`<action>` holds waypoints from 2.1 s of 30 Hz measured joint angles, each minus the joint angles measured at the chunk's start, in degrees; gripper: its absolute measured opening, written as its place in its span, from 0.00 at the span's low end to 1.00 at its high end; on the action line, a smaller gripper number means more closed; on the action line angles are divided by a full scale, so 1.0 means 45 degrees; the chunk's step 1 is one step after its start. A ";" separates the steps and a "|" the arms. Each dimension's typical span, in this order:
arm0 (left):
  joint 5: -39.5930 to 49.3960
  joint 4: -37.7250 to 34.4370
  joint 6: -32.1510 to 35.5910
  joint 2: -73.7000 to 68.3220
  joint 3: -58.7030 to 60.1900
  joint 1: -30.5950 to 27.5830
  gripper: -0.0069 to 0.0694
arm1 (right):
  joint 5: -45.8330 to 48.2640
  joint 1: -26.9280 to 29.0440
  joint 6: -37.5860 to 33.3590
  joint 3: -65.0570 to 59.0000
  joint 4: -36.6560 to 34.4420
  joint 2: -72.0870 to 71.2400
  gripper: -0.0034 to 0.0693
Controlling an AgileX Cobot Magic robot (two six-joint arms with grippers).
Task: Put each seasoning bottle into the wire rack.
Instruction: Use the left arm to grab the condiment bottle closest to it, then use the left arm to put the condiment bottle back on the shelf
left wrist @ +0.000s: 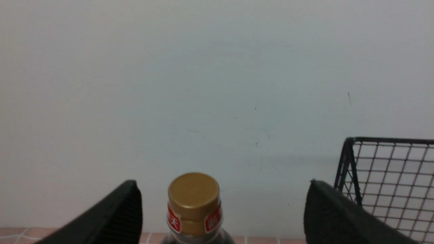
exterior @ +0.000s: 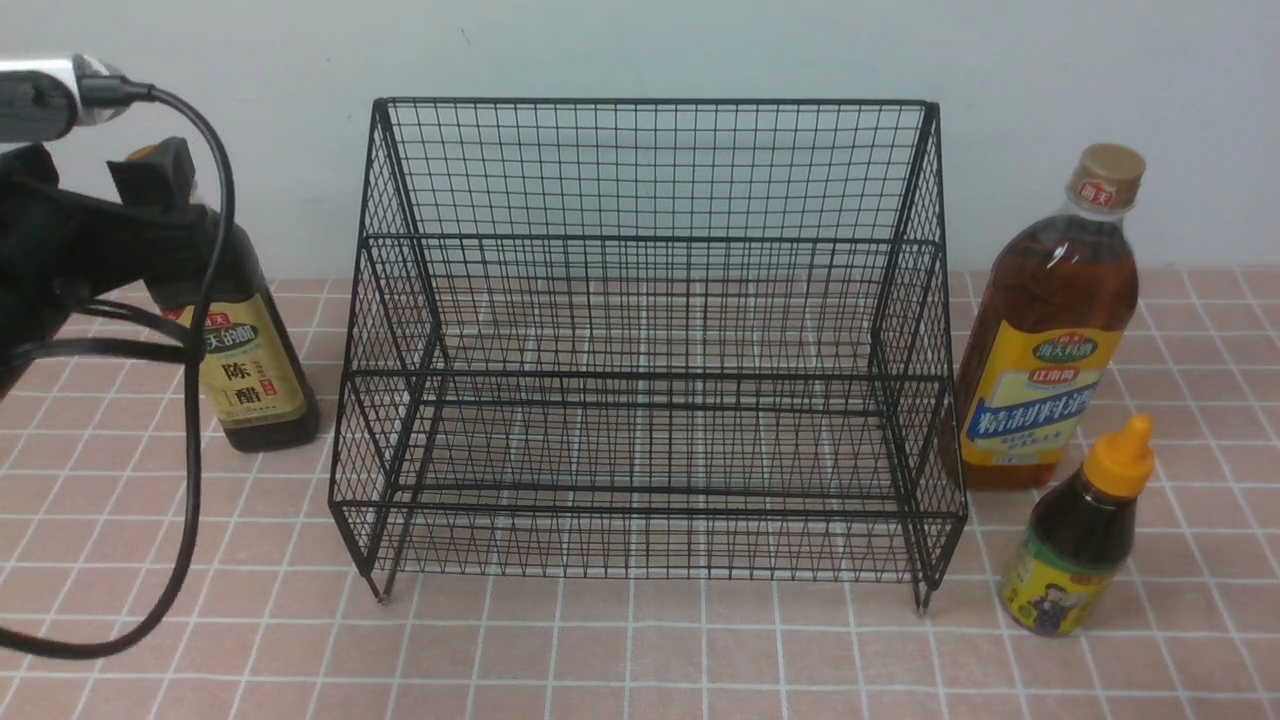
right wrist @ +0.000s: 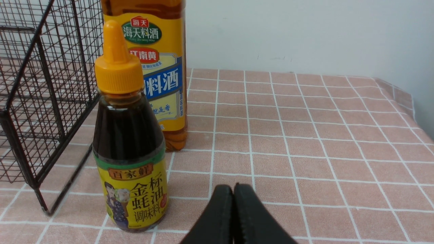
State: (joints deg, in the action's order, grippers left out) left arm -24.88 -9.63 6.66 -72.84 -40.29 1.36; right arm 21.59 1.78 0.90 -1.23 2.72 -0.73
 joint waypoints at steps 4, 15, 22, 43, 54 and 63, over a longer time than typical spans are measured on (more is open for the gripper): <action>-0.0428 -0.0927 0.1394 -0.0650 -0.0457 0.0000 0.86 | 0.0000 0.0000 -0.0200 0.0000 0.0000 0.0000 0.03; -0.0781 -0.2666 0.2757 -0.2802 -0.1538 0.0000 0.86 | 0.0000 0.0000 -0.0200 0.0000 0.0000 0.0000 0.03; -0.0908 -0.2806 0.2757 -0.3842 -0.2112 0.0000 0.86 | 0.0000 0.0000 -0.0269 0.0000 0.0000 0.0000 0.03; 0.0045 -0.3543 0.2941 -0.4030 -0.3002 0.0000 0.48 | 0.0000 0.0000 -0.0269 0.0000 0.0000 0.0000 0.03; 0.1447 -0.2311 0.2989 0.1520 -0.3054 0.0000 0.48 | 0.0000 0.0000 -0.0280 0.0000 0.0000 0.0000 0.03; 0.4132 -0.2116 0.2740 0.2890 -0.5040 0.1146 0.48 | 0.0000 0.0000 -0.0280 0.0000 0.0000 0.0000 0.03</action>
State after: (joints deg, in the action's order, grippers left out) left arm -6.29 -19.16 18.99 -59.84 -62.97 6.51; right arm 21.59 1.78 -0.36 -1.23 2.72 -0.73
